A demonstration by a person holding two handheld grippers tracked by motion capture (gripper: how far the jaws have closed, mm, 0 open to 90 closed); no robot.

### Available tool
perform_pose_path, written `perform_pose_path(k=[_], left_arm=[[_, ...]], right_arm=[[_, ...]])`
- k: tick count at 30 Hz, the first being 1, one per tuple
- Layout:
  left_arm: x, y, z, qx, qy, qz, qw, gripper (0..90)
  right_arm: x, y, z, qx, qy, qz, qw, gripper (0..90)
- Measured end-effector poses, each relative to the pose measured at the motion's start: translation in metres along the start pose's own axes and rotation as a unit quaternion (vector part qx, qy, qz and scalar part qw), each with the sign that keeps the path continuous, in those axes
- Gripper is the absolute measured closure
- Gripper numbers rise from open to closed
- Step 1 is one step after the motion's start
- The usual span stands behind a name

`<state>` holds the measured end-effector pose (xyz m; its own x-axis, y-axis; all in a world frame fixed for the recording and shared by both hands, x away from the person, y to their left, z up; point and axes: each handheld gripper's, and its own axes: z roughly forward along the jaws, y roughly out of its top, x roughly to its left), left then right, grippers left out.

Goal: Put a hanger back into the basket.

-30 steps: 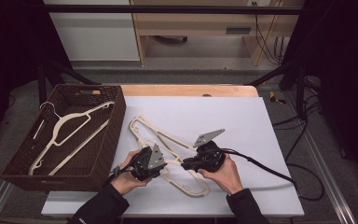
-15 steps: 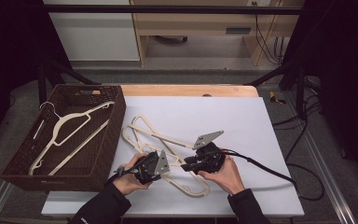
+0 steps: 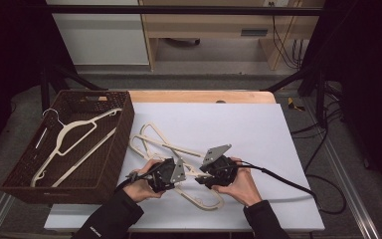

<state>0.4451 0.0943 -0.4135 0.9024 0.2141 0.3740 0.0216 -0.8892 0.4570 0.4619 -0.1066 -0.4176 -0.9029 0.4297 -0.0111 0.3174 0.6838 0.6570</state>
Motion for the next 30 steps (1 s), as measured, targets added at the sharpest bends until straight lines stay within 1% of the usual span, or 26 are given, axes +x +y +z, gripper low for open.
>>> perform_pose_path(k=[1,2,3,4,5,6,7,8,9,10,11,12,13,14,15,16,17,18,20,22,23,24,25,28,29,30], left_arm=[[0.000,0.001,0.000,0.001,-0.002,0.002,1.0000,75.4],[0.000,0.002,0.000,0.000,-0.005,0.001,1.0000,75.4],[-0.001,0.002,0.000,-0.001,-0.005,0.001,1.0000,75.3],[0.000,0.001,0.000,-0.002,-0.008,-0.002,1.0000,74.1],[0.001,0.001,-0.001,-0.006,-0.008,-0.008,0.9999,74.1],[0.001,0.000,-0.002,-0.017,-0.006,-0.019,0.9997,72.2],[0.003,-0.002,-0.005,-0.034,-0.004,-0.038,0.9987,64.1],[0.005,-0.004,-0.009,-0.043,-0.006,-0.043,0.9981,57.9],[0.007,-0.005,-0.013,-0.049,-0.006,-0.044,0.9978,57.9],[0.009,-0.007,-0.018,-0.063,-0.004,-0.050,0.9967,51.6],[0.011,-0.009,-0.024,-0.072,0.002,-0.058,0.9957,42.5],[0.013,-0.010,-0.031,-0.083,0.006,-0.069,0.9942,36.6],[0.015,-0.013,-0.038,-0.100,0.010,-0.080,0.9917,33.3],[0.017,-0.016,-0.048,-0.121,0.012,-0.095,0.9880,25.2],[0.019,-0.018,-0.054,-0.132,0.012,-0.103,0.9859,22.1],[0.021,-0.021,-0.062,-0.145,0.012,-0.113,0.9830,22.1],[0.023,-0.025,-0.072,-0.157,0.015,-0.121,0.9801,19.5],[0.024,-0.027,-0.077,-0.164,0.018,-0.123,0.9786,18.3],[0.026,-0.037,-0.093,-0.177,0.024,-0.134,0.9747,14.8],[0.026,-0.044,-0.100,-0.184,0.024,-0.142,0.9723,11.7],[0.026,-0.050,-0.104,-0.189,0.025,-0.149,0.9704,11.7],[0.026,-0.054,-0.106,-0.189,0.024,-0.153,0.9697,10.8],[0.024,-0.060,-0.108,-0.190,0.023,-0.160,0.9684,9.3],[0.019,-0.074,-0.111,-0.189,0.027,-0.174,0.9660,8.1],[0.017,-0.078,-0.111,-0.187,0.029,-0.179,0.9656,7.7],[0.015,-0.080,-0.112,-0.184,0.030,-0.180,0.9659,7.2]], right_arm=[[-0.001,-0.001,0.001,0.004,0.008,-0.010,0.9999,66.4],[0.000,-0.001,0.002,0.006,0.009,-0.010,0.9999,73.0],[-0.001,-0.001,0.002,0.011,0.010,-0.018,0.9997,74.6],[-0.001,-0.001,0.002,0.010,0.008,-0.017,0.9998,75.0],[-0.001,-0.002,0.001,0.007,0.015,-0.022,0.9996,75.7],[-0.001,-0.002,0.000,0.010,0.018,-0.022,0.9996,76.6],[-0.001,-0.002,0.000,0.009,0.024,-0.022,0.9994,77.9],[0.000,-0.002,-0.002,-0.003,0.036,-0.019,0.9991,79.3],[0.000,-0.002,-0.002,-0.003,0.036,-0.019,0.9991,79.3],[0.000,-0.001,-0.003,0.000,0.028,-0.017,0.9995,79.4],[-0.001,-0.002,-0.003,-0.004,0.024,-0.017,0.9996,79.4],[-0.002,-0.002,-0.005,-0.001,0.024,-0.018,0.9995,79.4],[-0.002,-0.002,-0.005,-0.002,0.024,-0.010,0.9997,79.5],[-0.003,-0.001,-0.006,-0.009,0.027,-0.010,0.9995,79.5],[-0.003,-0.001,-0.007,-0.011,0.027,-0.002,0.9996,79.5],[-0.003,-0.001,-0.007,-0.011,0.027,-0.002,0.9996,79.5],[-0.003,0.000,-0.007,-0.014,0.028,0.000,0.9995,79.5],[-0.004,0.000,-0.009,-0.014,0.031,0.001,0.9994,79.5],[-0.005,0.001,-0.012,-0.014,0.029,0.005,0.9995,79.5],[-0.006,0.002,-0.017,-0.020,0.028,0.015,0.9993,79.6],[-0.006,0.002,-0.017,-0.020,0.028,0.015,0.9993,79.6],[-0.008,0.002,-0.020,-0.028,0.031,0.014,0.9990,79.6],[-0.009,0.003,-0.024,-0.035,0.032,0.022,0.9986,79.7],[-0.010,0.004,-0.027,-0.041,0.035,0.027,0.9982,79.7],[-0.010,0.004,-0.029,-0.043,0.035,0.031,0.9980,79.7],[-0.011,0.004,-0.031,-0.044,0.040,0.032,0.9977,79.8]])
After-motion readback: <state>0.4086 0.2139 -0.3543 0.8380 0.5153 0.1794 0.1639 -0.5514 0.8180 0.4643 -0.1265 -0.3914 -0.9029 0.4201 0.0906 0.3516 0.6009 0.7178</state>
